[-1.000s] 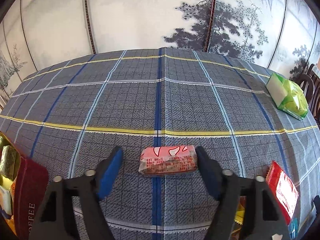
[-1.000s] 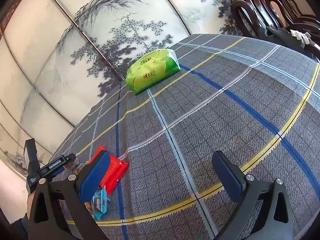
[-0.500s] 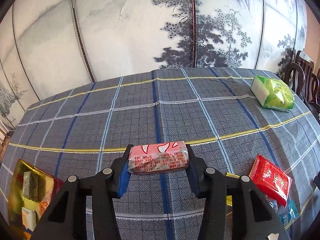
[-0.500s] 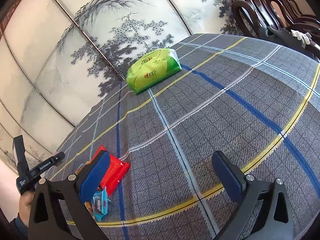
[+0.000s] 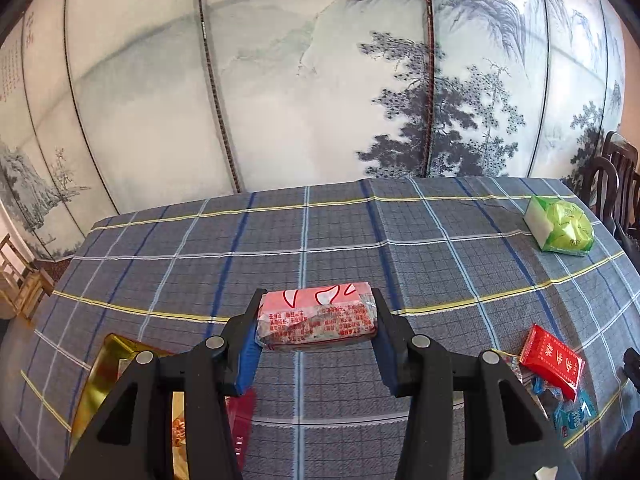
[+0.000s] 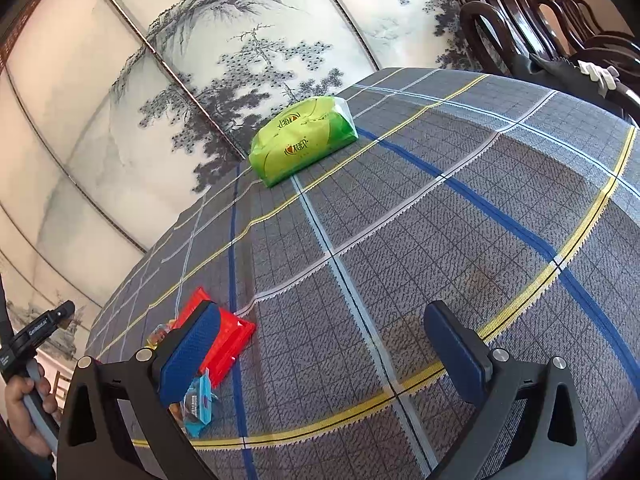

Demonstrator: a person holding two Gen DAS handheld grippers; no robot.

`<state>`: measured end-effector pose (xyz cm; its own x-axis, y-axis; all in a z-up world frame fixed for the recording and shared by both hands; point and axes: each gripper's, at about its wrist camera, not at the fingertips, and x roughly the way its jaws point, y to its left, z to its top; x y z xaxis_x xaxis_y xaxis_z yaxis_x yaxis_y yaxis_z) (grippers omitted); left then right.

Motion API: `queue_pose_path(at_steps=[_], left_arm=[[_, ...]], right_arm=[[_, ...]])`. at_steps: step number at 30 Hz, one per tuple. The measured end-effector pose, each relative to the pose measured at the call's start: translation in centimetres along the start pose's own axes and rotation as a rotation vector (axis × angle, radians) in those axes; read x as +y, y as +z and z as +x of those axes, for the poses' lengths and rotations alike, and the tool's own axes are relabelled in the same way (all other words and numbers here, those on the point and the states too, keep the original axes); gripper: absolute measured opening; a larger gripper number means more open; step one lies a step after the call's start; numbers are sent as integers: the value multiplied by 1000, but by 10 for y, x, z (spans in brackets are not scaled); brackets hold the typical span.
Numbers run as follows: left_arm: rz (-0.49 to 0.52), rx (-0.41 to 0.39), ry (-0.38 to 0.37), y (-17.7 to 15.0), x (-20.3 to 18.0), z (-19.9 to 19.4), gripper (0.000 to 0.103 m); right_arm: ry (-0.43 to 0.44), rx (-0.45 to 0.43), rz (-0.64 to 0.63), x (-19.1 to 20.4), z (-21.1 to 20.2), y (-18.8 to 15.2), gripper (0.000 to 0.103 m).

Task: Organize snacks
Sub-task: 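Carry the pink cake into the tin and open the left gripper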

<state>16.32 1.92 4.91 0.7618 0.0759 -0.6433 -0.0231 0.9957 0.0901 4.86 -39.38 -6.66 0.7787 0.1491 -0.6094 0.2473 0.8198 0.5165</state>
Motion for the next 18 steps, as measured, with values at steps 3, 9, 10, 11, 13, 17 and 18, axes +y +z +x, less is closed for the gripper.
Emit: queue_pose_path(at_steps=[3, 9, 10, 11, 13, 17, 18], left_arm=[[-20, -5, 16, -2, 20, -4, 44], [-54, -1, 56, -11, 63, -9, 44], [-62, 2, 64, -12, 70, -9, 44], [-71, 7, 71, -14, 77, -8, 44], [-84, 17, 84, -17, 90, -6, 44], [-103, 44, 116, -27, 112, 0, 44], [-101, 53, 125, -31, 116, 2, 44]], right_arm=[[-7, 2, -5, 0, 0, -1, 101], [-5, 1, -4, 1, 0, -1, 102], [-5, 1, -4, 1, 0, -1, 102], [-5, 1, -4, 1, 0, -1, 102], [-5, 1, -4, 1, 0, -1, 102], [-5, 1, -4, 1, 0, -1, 102], [-5, 1, -4, 1, 0, -1, 102]])
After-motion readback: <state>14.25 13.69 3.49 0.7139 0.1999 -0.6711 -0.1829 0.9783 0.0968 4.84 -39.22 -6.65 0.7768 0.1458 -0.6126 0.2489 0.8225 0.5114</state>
